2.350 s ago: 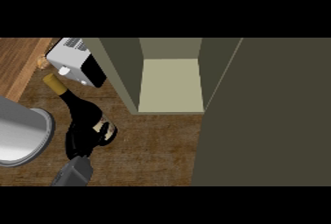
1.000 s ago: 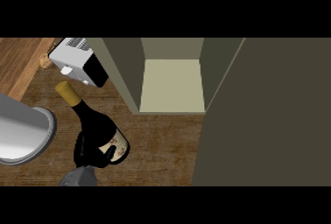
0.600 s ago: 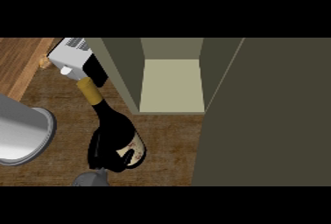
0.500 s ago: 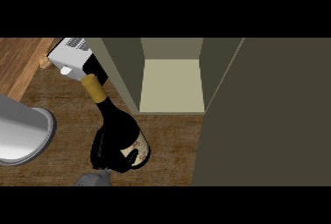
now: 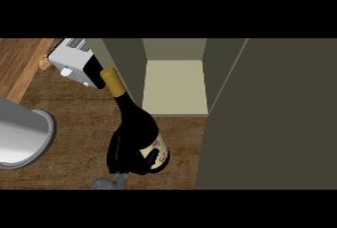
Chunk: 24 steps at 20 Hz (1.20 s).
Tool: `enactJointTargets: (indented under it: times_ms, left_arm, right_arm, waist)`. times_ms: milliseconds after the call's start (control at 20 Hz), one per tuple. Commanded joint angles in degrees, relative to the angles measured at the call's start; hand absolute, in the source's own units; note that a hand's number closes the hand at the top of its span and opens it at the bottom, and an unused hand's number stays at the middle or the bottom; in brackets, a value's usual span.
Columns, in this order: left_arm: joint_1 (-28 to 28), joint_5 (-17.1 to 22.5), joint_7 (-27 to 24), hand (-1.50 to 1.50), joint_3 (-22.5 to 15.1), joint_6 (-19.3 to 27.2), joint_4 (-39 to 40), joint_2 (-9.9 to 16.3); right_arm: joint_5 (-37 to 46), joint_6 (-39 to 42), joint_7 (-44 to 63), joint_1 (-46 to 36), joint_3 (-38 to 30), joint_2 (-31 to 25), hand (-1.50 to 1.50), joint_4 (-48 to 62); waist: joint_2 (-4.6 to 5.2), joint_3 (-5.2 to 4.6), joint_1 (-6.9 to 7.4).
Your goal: Pick up the wine, place it into the cabinet and close the cabinet
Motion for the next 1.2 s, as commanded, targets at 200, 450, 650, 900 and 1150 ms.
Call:
enactJointTargets:
  times_ms: [200, 450, 650, 900, 1150]
  left_arm:
    - [-5.4, 7.2, -9.0, 1.5, -5.7, 3.8, 11.6, 0.0]
    - [-15.0, 13.6, -10.4, 1.5, -5.3, 4.5, 19.3, 0.0]
    - [-16.7, 17.0, -17.7, 1.5, -10.8, 3.7, 24.6, 0.0]
    - [-20.2, 20.5, -18.4, 1.5, -11.3, 5.4, 26.5, 0.0]
    - [-29.9, 22.6, -14.5, 1.5, -7.5, 6.7, 31.8, 0.0]
  right_arm:
    - [-1.0, 0.4, 1.2, 2.3, 0.8, 0.1, -1.5, -2.4]
    - [-1.5, 0.0, 1.8, -1.3, 0.0, -0.4, -1.5, -1.0]
    - [-4.9, 3.0, -3.8, 2.6, -3.3, -1.1, -1.5, 1.6]
    - [-4.2, -0.9, 3.8, -5.0, -3.2, -1.3, -1.5, 1.0]
    - [-6.9, 4.2, -3.9, 4.1, -4.7, -1.9, -1.5, 0.4]
  waist:
    - [0.06, -0.02, -0.22]
    - [0.1, -0.04, -0.36]
    - [0.15, -0.02, -0.6]
    - [0.15, -0.04, -0.47]
    - [0.22, -0.01, -0.99]
